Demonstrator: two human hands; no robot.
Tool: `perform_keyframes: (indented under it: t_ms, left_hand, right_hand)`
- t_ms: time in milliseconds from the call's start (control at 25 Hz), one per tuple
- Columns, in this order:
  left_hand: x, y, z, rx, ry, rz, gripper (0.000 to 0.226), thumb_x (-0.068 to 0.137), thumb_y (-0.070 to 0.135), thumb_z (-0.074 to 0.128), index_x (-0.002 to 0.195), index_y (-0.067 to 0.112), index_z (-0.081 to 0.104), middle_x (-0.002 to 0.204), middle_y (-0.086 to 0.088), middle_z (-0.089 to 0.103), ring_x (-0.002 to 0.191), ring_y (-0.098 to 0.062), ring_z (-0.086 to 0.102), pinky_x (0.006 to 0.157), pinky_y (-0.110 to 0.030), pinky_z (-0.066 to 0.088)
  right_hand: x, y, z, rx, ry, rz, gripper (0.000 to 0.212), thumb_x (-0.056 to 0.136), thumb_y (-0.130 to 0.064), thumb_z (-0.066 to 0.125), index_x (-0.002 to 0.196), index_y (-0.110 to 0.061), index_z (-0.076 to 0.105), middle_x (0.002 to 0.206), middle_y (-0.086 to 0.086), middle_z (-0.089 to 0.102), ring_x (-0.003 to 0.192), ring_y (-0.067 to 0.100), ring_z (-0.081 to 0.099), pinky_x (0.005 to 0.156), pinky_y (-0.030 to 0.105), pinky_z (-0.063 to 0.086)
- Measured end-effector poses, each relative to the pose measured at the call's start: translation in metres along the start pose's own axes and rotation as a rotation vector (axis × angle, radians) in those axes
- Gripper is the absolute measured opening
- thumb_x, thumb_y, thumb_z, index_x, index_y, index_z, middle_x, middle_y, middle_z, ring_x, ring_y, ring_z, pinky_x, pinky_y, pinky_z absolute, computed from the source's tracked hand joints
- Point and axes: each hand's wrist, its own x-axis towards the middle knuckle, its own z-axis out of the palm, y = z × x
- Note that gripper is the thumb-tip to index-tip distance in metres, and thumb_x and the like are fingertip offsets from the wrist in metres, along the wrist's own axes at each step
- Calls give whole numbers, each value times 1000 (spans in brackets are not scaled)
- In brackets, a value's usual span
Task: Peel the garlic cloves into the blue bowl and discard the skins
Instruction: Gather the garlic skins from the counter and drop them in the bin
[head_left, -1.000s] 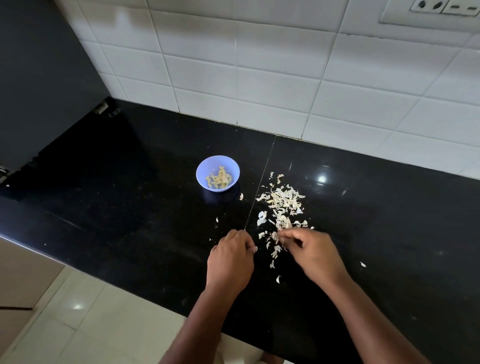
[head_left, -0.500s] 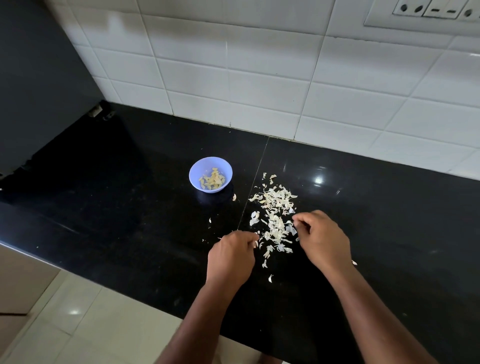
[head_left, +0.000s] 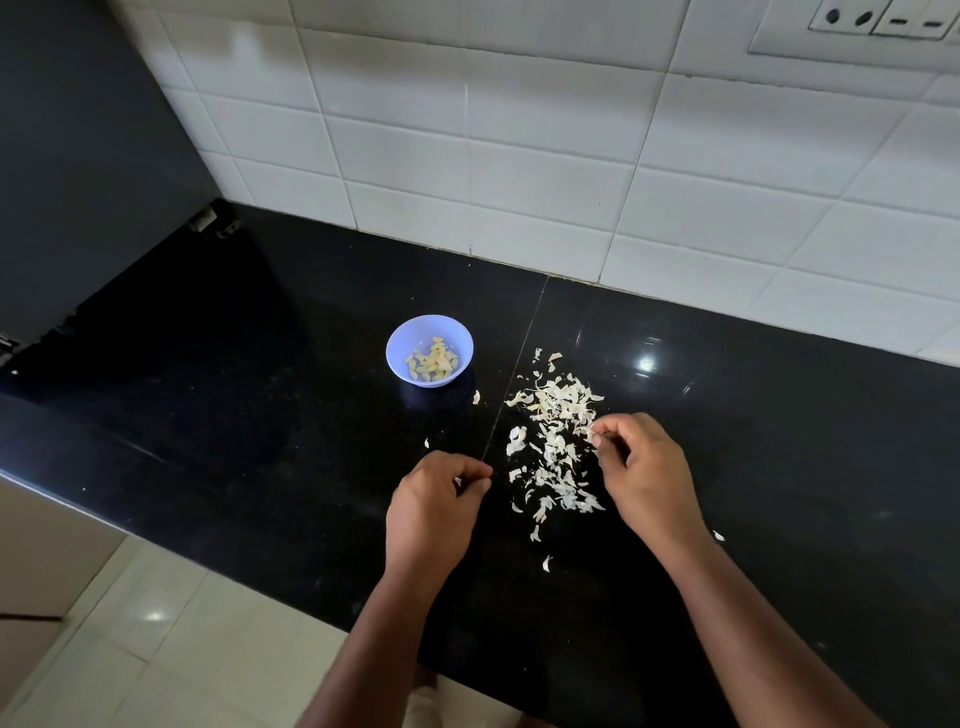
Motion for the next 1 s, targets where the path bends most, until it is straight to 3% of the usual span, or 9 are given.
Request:
perform_keyframes:
  t_ms: [120,200,320,440,520,600,680,880,1000]
  left_hand:
    - [1,4,1,-43,38,-47,7,89,43,80,86,40,75,88,19,69,82,0,64,76,-37,59]
    - [2,11,9,-58,17,-16,8,95,43,73,95,38,79,91,19,70,84,0,65,86,-41,58]
    - [1,11,19,-71,41,74,16,102,37,65,110,35,78,97,18,70,90,0,65,97,-46,53]
    - [5,-7,12,50,245,27,26,102,35,61,126,35,71,121,13,69,115,-12,64,106,-45,45]
    - [10,-25,3,208,317,-120,47,105,44,52,149,27,54,151,4,55,145,-20,44,119,-44,30]
    - [13,-34,4,368,213,-190,76,106,60,31,167,16,20,175,-2,17,163,-21,5,131,-47,6]
    - [14,-30,16,470,68,-139,87,102,69,8,167,13,-3,176,-4,-9,161,-20,-18,129,-50,-14]
    - [7,4,52,579,-114,110,83,102,70,-1,164,16,-13,171,-1,-26,154,-18,-34,125,-49,-25]
    - [8,8,62,557,-142,162,80,107,65,9,166,14,-9,173,-3,-22,155,-20,-34,125,-46,-23]
  right_hand:
    - [3,-3,-2,-29,-28,11,5,94,-32,76,91,-30,73,91,-14,63,76,5,62,64,28,49]
    - [5,0,0,-131,-91,-3,10,94,-43,74,88,-35,75,90,-16,63,73,1,60,59,25,44]
    - [10,3,1,-115,-111,-64,13,99,-33,69,105,-27,79,96,-15,67,77,2,63,65,28,51]
    - [17,1,-1,-98,-115,-46,13,98,-22,70,107,-29,77,98,-14,70,76,-1,64,66,26,52]
    - [24,4,-3,-161,-100,-44,11,98,-23,69,104,-30,76,99,-15,69,74,0,61,63,23,47]
    - [35,5,-1,-204,-87,-61,14,101,-23,65,108,-29,76,104,-14,67,72,-1,55,63,23,42]
    - [52,3,3,-208,-97,-117,22,103,-17,61,115,-26,77,110,-12,67,69,-5,49,63,20,37]
    - [93,-9,18,-303,-227,-221,27,103,-18,59,125,-23,75,120,-6,68,95,13,63,78,31,49]
    - [98,-9,21,-383,-309,-210,15,101,-22,65,107,-23,78,106,-6,66,99,19,64,79,35,52]
